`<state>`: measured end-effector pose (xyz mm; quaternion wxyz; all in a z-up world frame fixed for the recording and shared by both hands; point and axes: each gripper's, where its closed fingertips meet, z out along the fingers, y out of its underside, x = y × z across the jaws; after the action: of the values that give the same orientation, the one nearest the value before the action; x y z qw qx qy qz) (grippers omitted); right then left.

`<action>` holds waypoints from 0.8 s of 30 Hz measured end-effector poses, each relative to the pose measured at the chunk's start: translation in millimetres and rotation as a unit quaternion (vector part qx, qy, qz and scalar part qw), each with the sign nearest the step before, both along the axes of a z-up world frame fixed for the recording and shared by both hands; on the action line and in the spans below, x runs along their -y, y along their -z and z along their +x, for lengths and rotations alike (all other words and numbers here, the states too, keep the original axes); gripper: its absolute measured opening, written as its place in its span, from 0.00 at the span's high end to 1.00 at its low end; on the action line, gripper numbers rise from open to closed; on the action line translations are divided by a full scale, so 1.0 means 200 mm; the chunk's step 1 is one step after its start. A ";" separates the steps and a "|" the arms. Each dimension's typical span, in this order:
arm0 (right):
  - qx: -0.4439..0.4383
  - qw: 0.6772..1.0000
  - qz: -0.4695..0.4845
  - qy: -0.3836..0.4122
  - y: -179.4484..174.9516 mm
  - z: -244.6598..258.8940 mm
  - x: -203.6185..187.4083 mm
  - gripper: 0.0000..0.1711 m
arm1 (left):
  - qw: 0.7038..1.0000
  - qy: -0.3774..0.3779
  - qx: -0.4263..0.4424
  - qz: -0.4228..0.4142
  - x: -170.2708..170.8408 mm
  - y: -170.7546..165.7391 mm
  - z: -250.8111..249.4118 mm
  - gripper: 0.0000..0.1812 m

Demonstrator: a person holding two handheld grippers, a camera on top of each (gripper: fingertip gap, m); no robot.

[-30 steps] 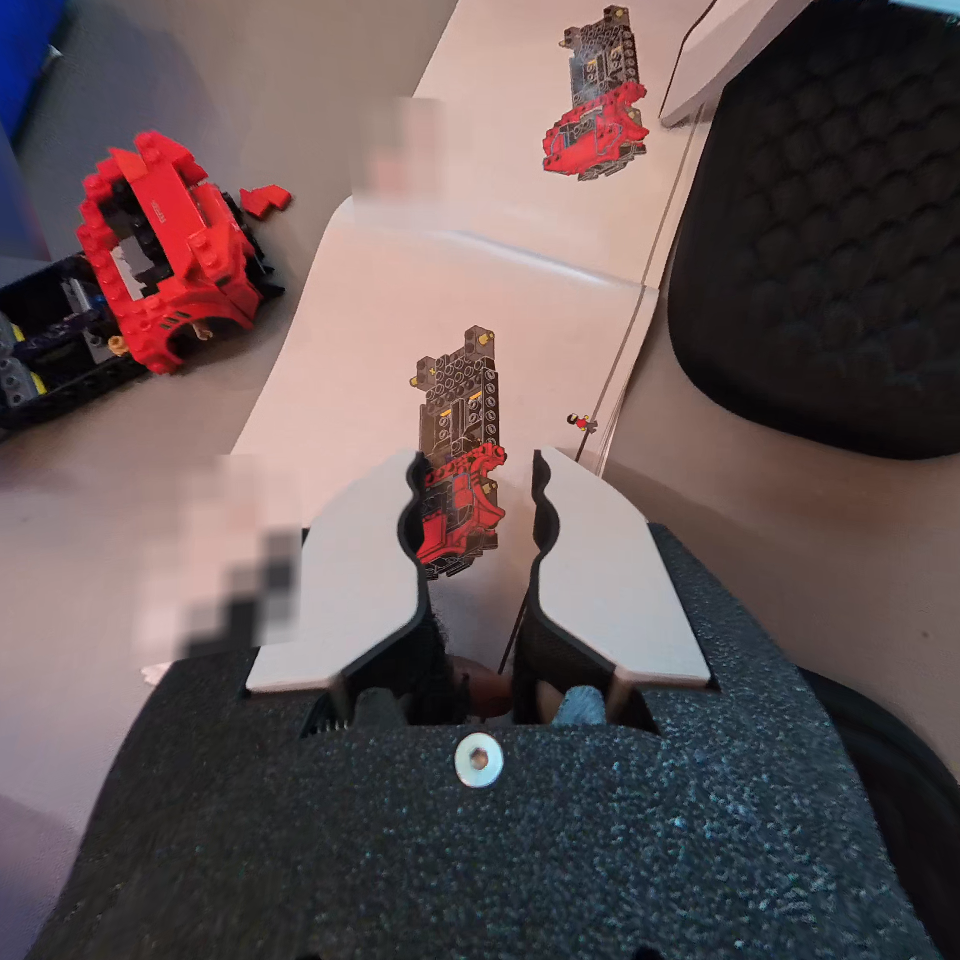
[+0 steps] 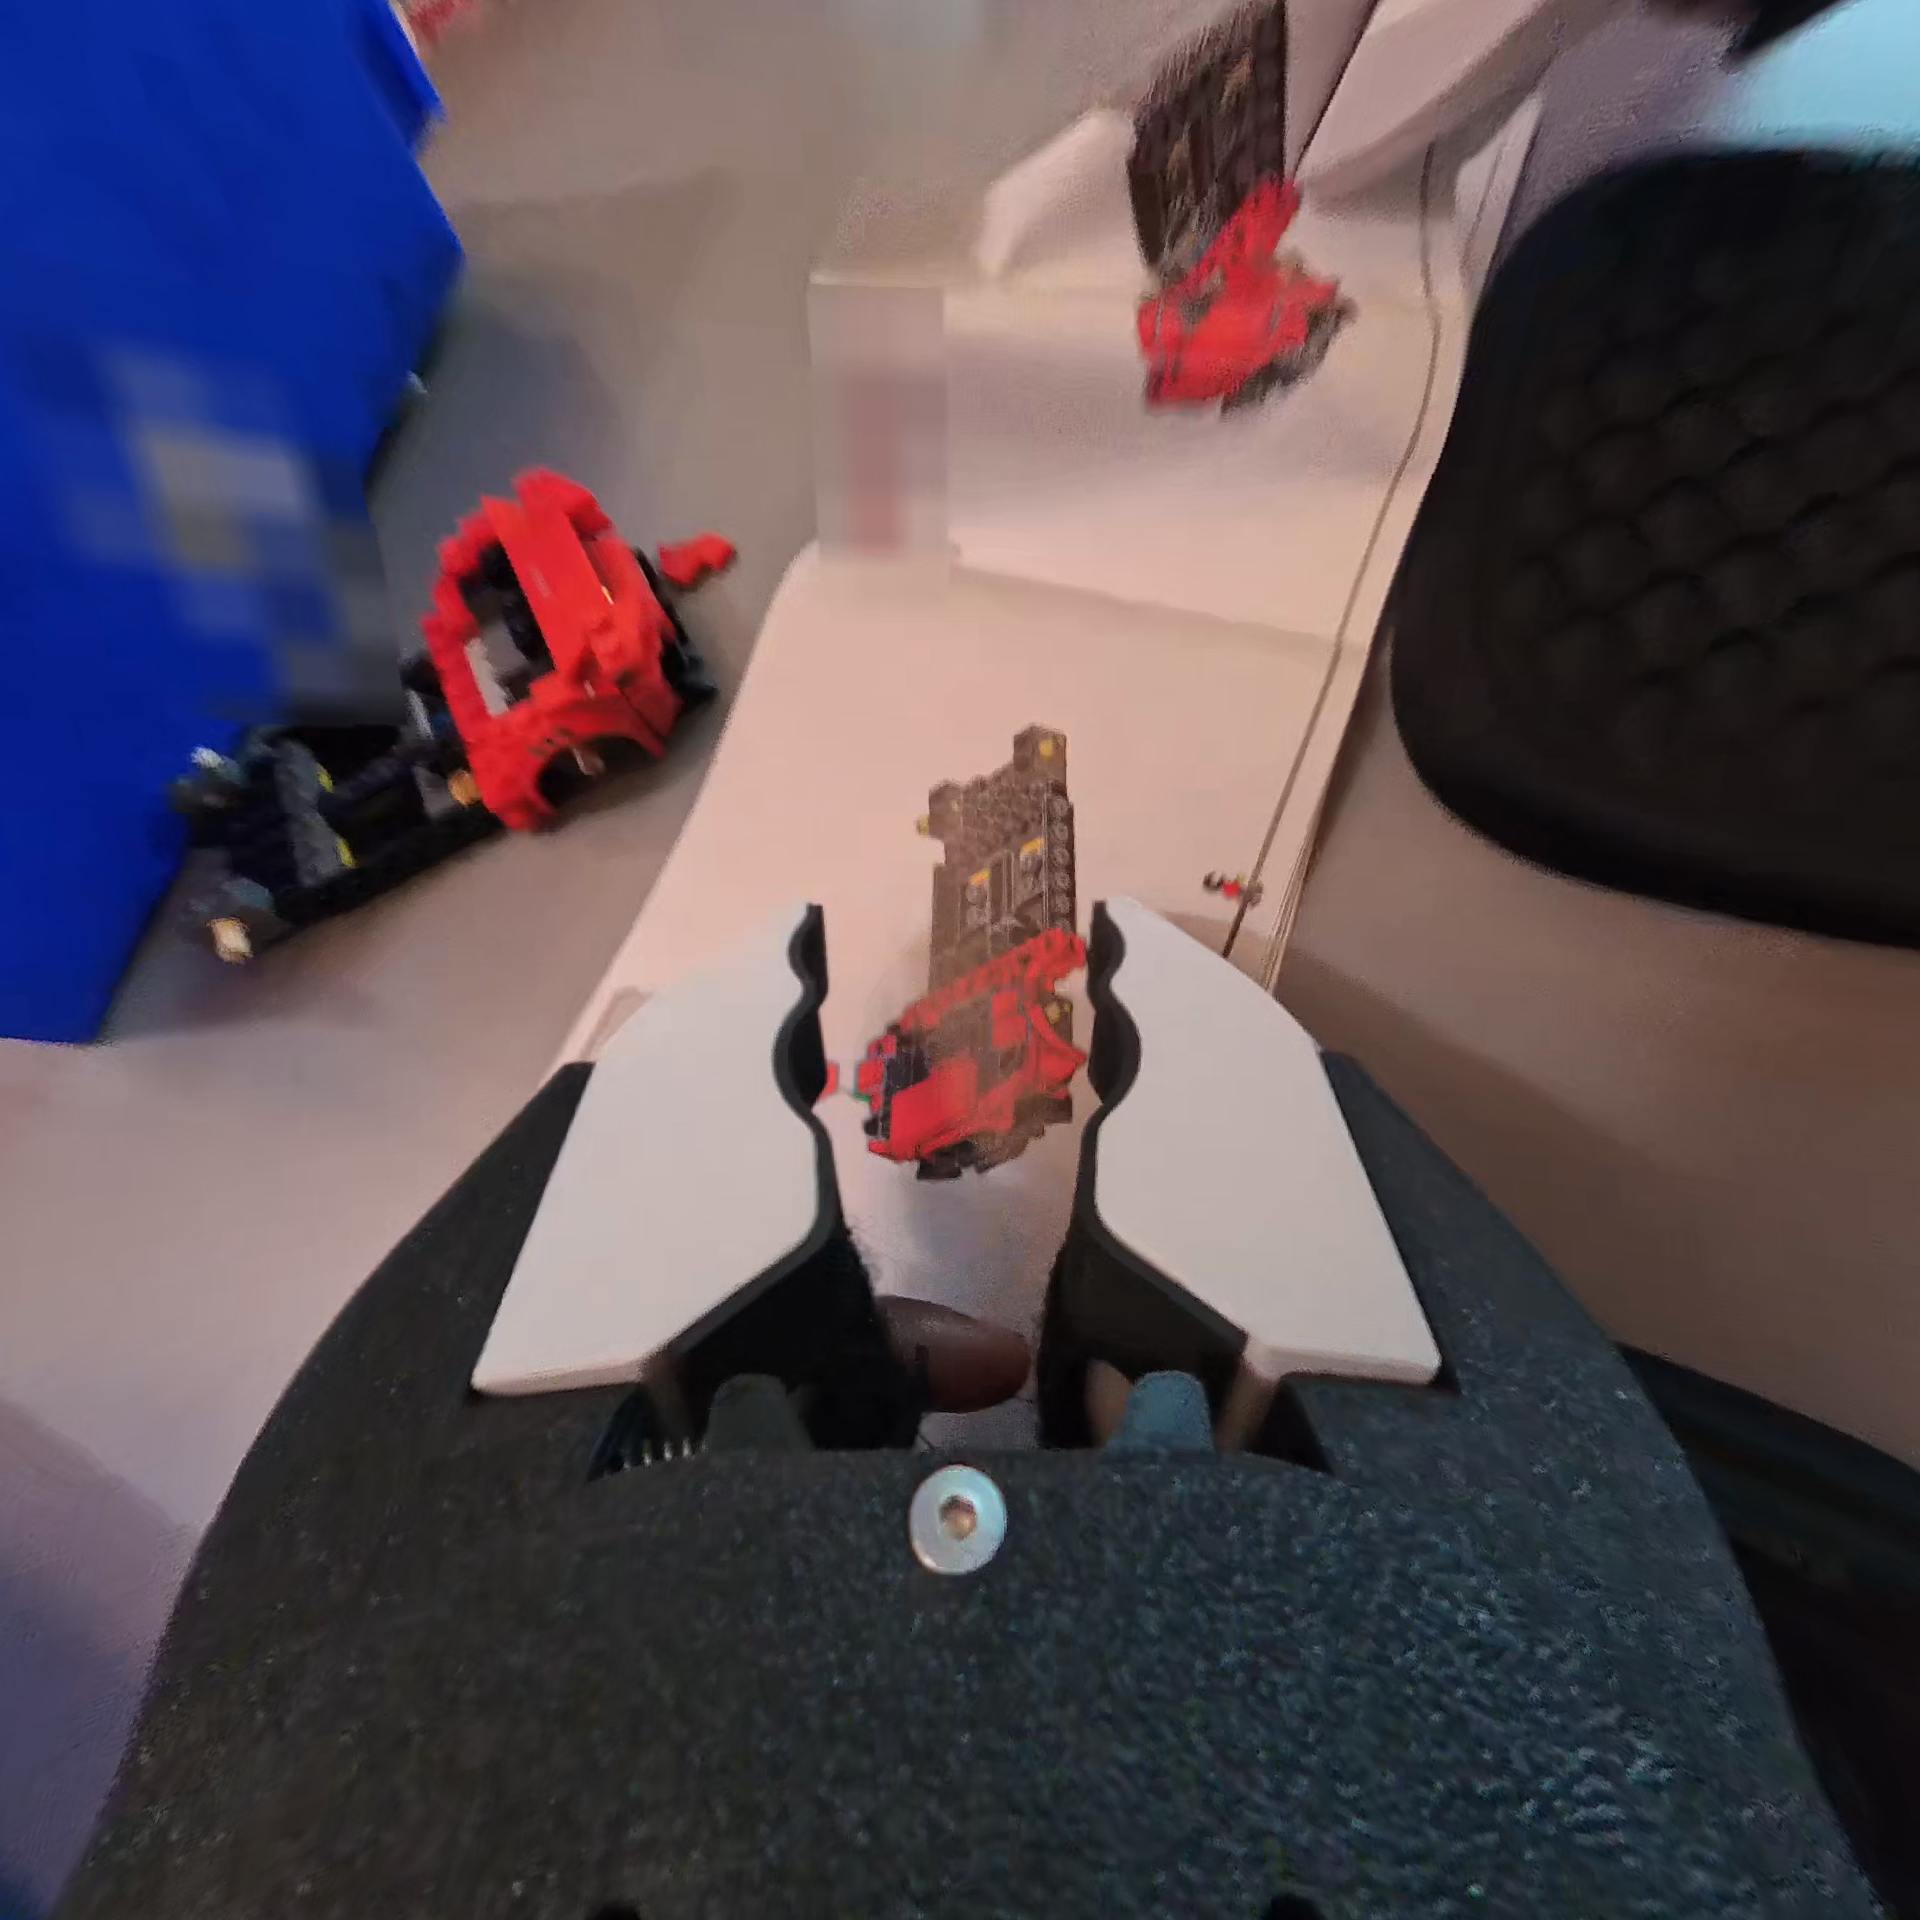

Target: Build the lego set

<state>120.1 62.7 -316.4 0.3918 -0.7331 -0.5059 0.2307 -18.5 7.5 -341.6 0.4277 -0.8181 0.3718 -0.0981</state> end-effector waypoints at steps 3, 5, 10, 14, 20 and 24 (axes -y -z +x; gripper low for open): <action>0.003 0.989 0.144 -0.022 -0.15 -0.08 0.03 0.98 | 0.994 0.014 0.067 0.087 -0.01 -0.18 0.04 0.71; 0.027 0.964 0.259 -0.043 -0.25 -0.14 0.07 0.98 | 0.982 0.006 0.113 0.149 -0.03 -0.33 0.04 0.72; 0.129 0.865 0.478 -0.081 -0.32 -0.31 0.16 0.99 | 0.957 0.054 0.138 0.247 0.01 -0.56 0.05 0.75; 0.148 0.832 0.522 -0.112 -0.30 -0.41 0.23 0.99 | 0.940 0.137 0.011 0.311 0.04 -0.60 0.11 0.76; 0.153 0.827 0.529 -0.114 -0.31 -0.42 0.25 0.99 | 0.909 0.235 -0.130 0.318 0.01 -0.56 0.16 0.79; 0.152 0.827 0.528 -0.116 -0.31 -0.42 0.24 0.99 | 0.894 0.259 -0.158 0.330 0.01 -0.54 0.20 0.88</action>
<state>35.8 13.8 -255.2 0.6074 -0.3756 -0.6853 -0.1427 20.6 5.9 -233.4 0.5681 -0.5092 0.6443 0.0537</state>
